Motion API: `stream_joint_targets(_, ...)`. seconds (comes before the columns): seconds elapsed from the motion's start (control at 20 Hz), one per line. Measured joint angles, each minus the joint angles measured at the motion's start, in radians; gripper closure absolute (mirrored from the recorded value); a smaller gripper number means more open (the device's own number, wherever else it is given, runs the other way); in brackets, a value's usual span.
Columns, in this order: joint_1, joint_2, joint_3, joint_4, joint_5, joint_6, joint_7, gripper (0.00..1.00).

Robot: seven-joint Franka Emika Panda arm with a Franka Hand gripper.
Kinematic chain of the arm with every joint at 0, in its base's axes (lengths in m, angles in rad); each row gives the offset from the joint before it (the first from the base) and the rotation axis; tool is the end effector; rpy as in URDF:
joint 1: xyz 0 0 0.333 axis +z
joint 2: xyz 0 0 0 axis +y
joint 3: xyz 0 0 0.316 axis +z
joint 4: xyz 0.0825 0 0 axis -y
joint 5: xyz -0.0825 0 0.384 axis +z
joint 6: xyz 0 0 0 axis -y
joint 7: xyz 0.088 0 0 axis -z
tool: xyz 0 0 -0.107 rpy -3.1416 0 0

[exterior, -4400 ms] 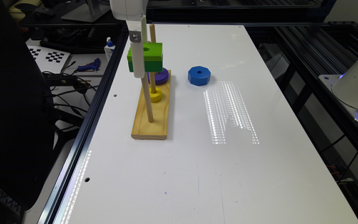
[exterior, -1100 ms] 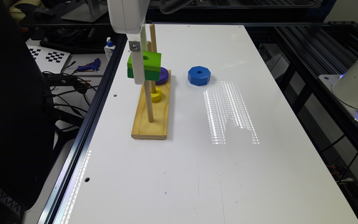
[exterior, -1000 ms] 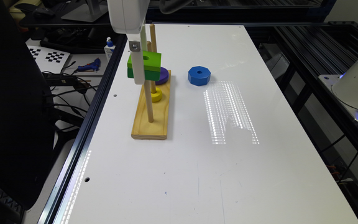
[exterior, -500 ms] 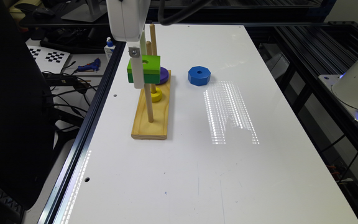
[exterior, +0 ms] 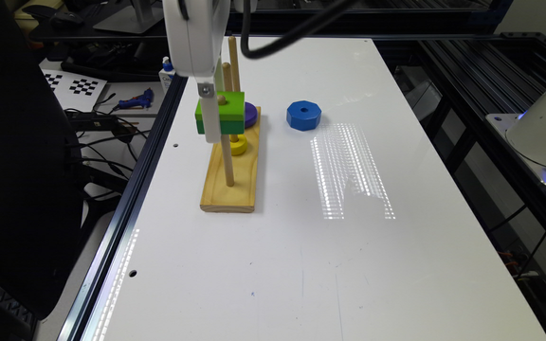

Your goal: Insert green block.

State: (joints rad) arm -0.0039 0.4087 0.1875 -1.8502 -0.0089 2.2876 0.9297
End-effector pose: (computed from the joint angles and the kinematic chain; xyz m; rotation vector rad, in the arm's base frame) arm 0.6322 0.1091 0.3098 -2.8489 1.1326 0.0077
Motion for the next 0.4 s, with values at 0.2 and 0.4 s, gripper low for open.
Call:
stream_joint_targets(0.2,0.0,0.003,0.0,0.0,-0.0001,0.002,0.0,1.0)
stream_joint_targets(0.4,0.0,0.01,0.0,0.0,-0.0005,0.007,0.0,1.0)
